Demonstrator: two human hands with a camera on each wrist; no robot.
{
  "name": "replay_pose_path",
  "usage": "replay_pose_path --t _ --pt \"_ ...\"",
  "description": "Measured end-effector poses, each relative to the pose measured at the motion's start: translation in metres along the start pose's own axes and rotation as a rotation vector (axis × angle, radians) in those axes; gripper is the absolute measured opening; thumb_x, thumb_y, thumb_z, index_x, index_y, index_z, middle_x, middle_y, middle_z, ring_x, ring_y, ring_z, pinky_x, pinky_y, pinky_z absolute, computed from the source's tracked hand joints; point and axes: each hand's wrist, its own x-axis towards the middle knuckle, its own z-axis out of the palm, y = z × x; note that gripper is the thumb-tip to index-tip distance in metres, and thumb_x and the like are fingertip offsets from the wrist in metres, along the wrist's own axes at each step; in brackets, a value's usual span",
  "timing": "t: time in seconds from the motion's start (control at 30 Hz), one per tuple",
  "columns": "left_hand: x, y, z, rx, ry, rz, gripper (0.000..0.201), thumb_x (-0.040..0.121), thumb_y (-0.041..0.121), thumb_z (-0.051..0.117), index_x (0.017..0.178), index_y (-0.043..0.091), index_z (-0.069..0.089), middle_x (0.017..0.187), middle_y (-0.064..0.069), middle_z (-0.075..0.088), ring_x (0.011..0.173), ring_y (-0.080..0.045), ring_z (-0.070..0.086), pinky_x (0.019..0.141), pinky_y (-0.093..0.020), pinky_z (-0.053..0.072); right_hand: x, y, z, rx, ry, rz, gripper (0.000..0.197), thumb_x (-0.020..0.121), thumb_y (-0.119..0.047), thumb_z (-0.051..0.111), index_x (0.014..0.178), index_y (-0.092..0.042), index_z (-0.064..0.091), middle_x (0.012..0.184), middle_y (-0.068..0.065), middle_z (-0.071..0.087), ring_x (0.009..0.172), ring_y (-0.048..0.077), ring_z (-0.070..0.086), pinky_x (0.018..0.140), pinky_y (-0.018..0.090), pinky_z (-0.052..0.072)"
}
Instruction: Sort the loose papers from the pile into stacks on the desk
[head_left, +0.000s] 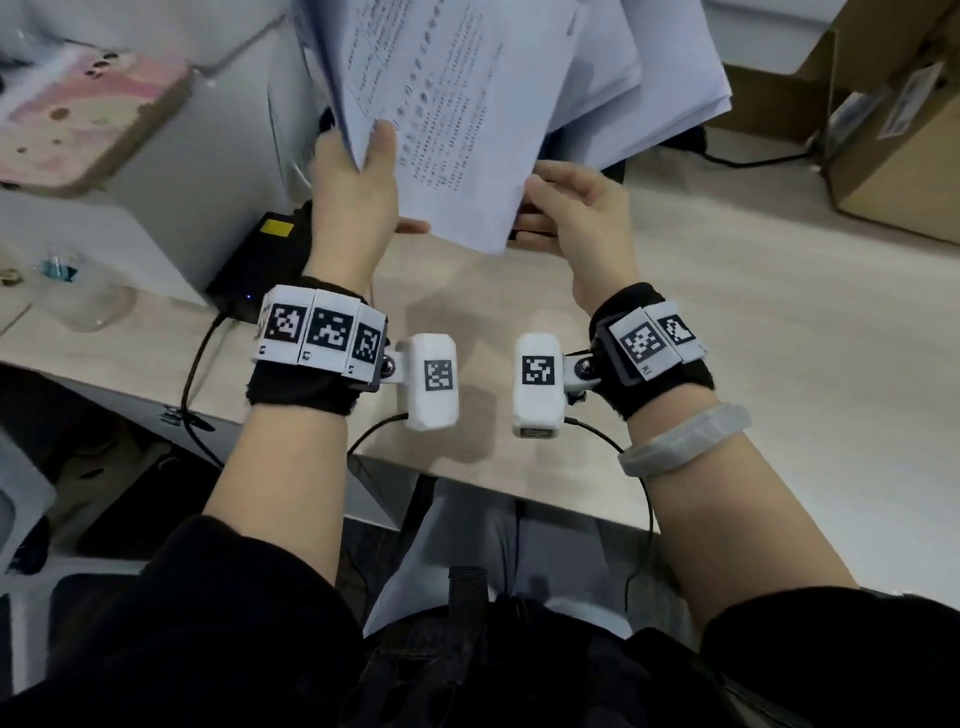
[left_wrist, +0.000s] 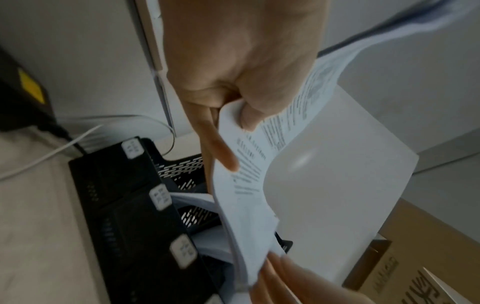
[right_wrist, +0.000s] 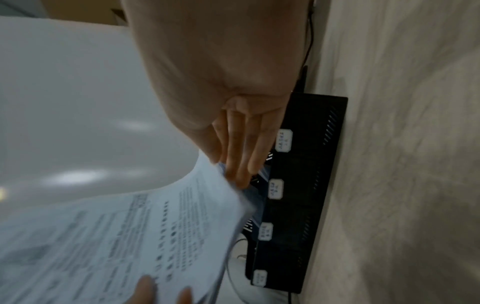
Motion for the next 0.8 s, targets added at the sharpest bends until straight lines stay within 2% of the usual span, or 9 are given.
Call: replay_pose_path --t 0.1,0.17,0.23,0.33,0.4,0.47,0.53,0.67,0.8 --pt "0.022 0.002 -0.003 -0.012 0.094 0.094 0.015 0.100 0.027 0.040 0.112 0.018 0.038 0.115 0.004 0.050 0.101 -0.014 0.060 0.060 -0.029 0.059 0.016 0.007 -0.002 -0.033 0.166 -0.040 0.007 0.090 -0.007 0.058 0.088 -0.012 0.063 0.077 0.005 0.069 0.061 0.012 0.067 0.058 0.021 0.054" --pt "0.036 0.004 -0.004 0.008 0.151 0.126 0.010 0.100 0.029 0.038 0.105 0.022 0.034 0.111 0.006 0.048 0.107 -0.021 0.059 0.064 -0.030 0.060 0.030 0.016 -0.006 -0.072 0.328 -0.083 0.004 0.083 -0.012 0.062 0.083 -0.015 0.063 0.073 -0.001 0.067 0.066 0.012 0.066 0.064 0.026 0.056" --pt "0.049 0.006 -0.003 0.051 0.211 0.153 0.006 0.101 0.029 0.036 0.103 0.024 0.033 0.099 0.014 0.045 0.104 -0.022 0.060 0.066 -0.029 0.060 0.042 0.025 -0.011 -0.148 0.471 -0.124 0.011 0.078 -0.016 0.064 0.089 -0.017 0.064 0.078 -0.006 0.064 0.073 0.008 0.062 0.077 0.030 0.055" --pt "0.061 0.007 -0.005 0.180 0.287 0.218 0.028 0.096 0.032 0.032 0.120 0.021 0.041 0.109 0.009 0.049 0.095 -0.016 0.062 0.070 -0.028 0.059 0.059 0.036 -0.019 -0.264 0.599 -0.137 0.037 0.080 -0.016 0.066 0.115 -0.010 0.055 0.105 -0.001 0.055 0.095 0.009 0.053 0.090 0.024 0.045" --pt "0.072 0.003 -0.009 0.284 0.372 0.256 0.051 0.087 0.040 0.029 0.126 0.013 0.048 0.114 0.003 0.060 0.100 -0.021 0.065 0.079 -0.036 0.059 0.072 0.041 -0.022 -0.328 0.576 -0.093 0.052 0.082 -0.019 0.065 0.128 -0.004 0.045 0.124 0.008 0.048 0.116 0.020 0.047 0.103 0.030 0.037" --pt "0.079 0.002 -0.009 0.435 0.376 0.271 0.050 0.089 0.034 0.029 0.131 0.015 0.047 0.121 0.000 0.063 0.107 -0.023 0.064 0.088 -0.037 0.054 0.082 0.045 -0.018 -0.384 0.502 -0.002 0.059 0.086 -0.023 0.060 0.135 0.001 0.039 0.135 0.015 0.044 0.126 0.027 0.043 0.108 0.035 0.033" --pt "0.088 0.001 -0.007 0.544 0.356 0.247 0.044 0.093 0.023 0.030 0.134 0.018 0.045 0.126 -0.001 0.061 0.112 -0.024 0.061 0.094 -0.034 0.048 0.089 0.049 -0.015 -0.361 0.468 0.025 0.055 0.085 -0.027 0.052 0.131 0.001 0.043 0.130 0.016 0.051 0.121 0.029 0.049 0.105 0.038 0.038" --pt "0.102 -0.001 0.004 0.672 0.340 0.231 0.050 0.087 0.003 0.029 0.130 0.015 0.050 0.129 -0.004 0.059 0.121 -0.024 0.051 0.098 -0.029 0.036 0.096 0.053 -0.014 -0.300 0.470 -0.019 0.037 0.089 -0.008 0.041 0.126 -0.001 0.042 0.122 0.017 0.054 0.112 0.030 0.052 0.099 0.035 0.041" --pt "0.117 -0.011 0.012 0.789 0.303 0.221 0.045 0.089 0.001 0.034 0.129 0.014 0.050 0.129 -0.005 0.058 0.123 -0.025 0.051 0.101 -0.032 0.038 0.101 0.062 -0.015 -0.311 0.507 -0.125 0.040 0.089 -0.002 0.037 0.129 0.004 0.040 0.124 0.018 0.051 0.113 0.029 0.049 0.101 0.034 0.038"
